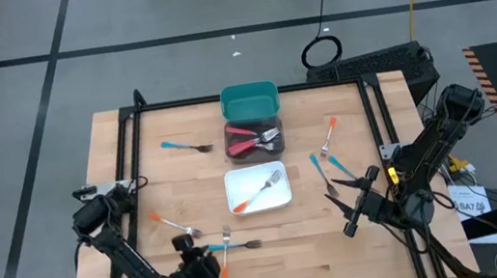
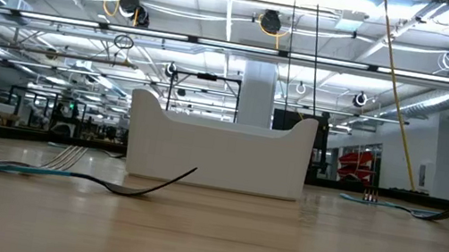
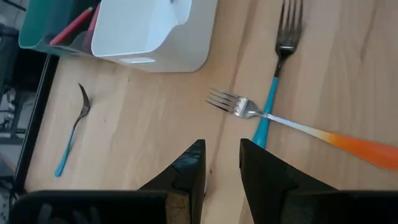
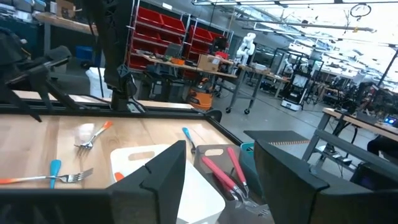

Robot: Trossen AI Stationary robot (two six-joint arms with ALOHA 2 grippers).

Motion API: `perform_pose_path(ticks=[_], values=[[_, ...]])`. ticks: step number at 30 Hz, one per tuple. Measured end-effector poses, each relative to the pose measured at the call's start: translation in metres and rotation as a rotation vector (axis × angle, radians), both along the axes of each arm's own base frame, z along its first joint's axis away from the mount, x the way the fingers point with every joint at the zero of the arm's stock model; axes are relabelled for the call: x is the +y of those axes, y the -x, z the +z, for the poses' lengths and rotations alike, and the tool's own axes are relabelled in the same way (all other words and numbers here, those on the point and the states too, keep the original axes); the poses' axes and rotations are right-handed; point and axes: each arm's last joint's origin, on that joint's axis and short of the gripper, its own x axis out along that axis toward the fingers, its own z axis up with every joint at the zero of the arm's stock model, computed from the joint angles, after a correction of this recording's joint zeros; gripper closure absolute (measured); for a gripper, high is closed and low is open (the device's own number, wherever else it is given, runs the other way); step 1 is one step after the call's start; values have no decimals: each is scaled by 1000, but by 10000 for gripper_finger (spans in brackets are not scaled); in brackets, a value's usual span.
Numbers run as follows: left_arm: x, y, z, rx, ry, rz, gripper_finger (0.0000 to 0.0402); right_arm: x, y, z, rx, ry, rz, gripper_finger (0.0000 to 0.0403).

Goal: Sort silverware by color (type)
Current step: Put the left orange fork into the white bin

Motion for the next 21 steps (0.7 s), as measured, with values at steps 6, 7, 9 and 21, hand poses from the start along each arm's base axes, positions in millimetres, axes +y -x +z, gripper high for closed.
perform_pose_path(ticks=[6, 7, 9, 21], values=[[-1, 1, -18, 17, -109, 15, 302, 0, 0, 1, 6, 11, 0, 218], [-1, 1, -21, 13, -129, 25, 301, 0, 0, 1, 6, 11, 0, 218], [-2, 0, -28, -2, -151, 49, 294, 0, 0, 1, 6, 11, 0, 218], [-1, 21, -68, -81, -276, 85, 166, 0, 0, 1, 4, 8, 1, 218]])
